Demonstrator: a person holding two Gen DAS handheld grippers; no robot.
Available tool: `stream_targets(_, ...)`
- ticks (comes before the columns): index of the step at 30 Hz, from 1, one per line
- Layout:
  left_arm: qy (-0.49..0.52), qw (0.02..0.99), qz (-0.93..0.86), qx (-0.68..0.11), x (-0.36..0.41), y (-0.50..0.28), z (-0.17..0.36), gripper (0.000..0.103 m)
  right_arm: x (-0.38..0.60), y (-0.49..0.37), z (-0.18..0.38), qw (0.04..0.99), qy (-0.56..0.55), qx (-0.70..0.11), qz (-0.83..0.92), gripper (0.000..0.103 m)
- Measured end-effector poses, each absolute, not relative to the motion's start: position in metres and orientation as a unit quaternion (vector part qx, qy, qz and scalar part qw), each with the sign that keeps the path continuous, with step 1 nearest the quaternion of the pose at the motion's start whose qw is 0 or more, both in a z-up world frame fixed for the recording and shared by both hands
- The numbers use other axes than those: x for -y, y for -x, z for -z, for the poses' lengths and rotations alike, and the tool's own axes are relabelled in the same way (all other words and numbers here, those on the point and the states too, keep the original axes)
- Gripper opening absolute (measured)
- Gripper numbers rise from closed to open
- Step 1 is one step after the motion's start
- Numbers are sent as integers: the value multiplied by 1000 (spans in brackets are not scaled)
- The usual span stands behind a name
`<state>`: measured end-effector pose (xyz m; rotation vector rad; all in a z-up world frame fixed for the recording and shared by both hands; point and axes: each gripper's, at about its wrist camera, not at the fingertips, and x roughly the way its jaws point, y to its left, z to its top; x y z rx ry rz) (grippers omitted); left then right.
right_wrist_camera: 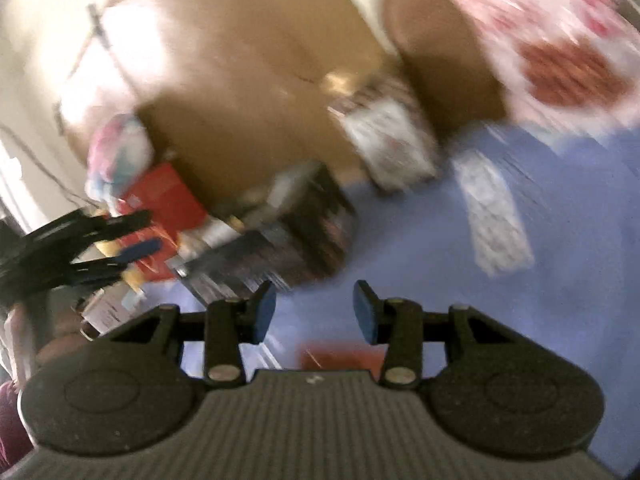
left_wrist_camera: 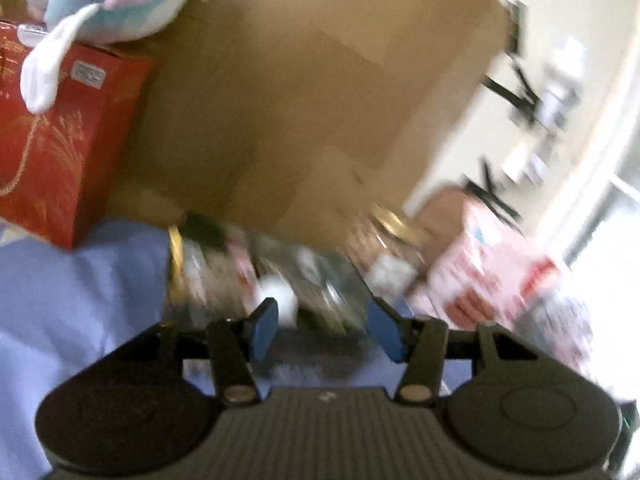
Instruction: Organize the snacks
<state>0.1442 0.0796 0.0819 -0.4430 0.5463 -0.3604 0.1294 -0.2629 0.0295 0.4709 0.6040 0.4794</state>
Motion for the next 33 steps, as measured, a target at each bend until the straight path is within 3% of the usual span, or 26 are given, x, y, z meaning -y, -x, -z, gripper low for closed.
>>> stream_targets(8, 285, 832, 247, -407, -40, -143, -2, 51, 288, -102, -2, 881, -272, -330, -204, 45)
stream_targets(10, 286, 823, 249, -423, -30, -144, 8, 51, 278, -104, -1, 875, -268, -338, -221, 40)
stream_targets(17, 335, 811, 242, -414, -61, -132, 17, 52, 244, -120, 5, 843, -291, -357, -276, 37)
stream_targets(22, 381, 806, 214, -398, -90, -131, 22, 41, 218, -130, 4, 829, -279, -371, -310, 38)
stream_targets(27, 427, 800, 203, -371, -115, -126, 24, 36, 196, -137, 3, 827, -264, -371, -329, 38)
stream_targets(29, 434, 799, 201, -363, -119, -126, 23, 36, 188, -139, 3, 828, -257, -368, -335, 39)
stream_targets(31, 437, 797, 204, -362, -118, -127, 24, 49, 181, -141, 3, 826, -254, -370, -341, 39)
stream_targets(33, 429, 801, 194, -370, -114, -131, 27, 46, 176, -144, 4, 821, -259, -372, -347, 38)
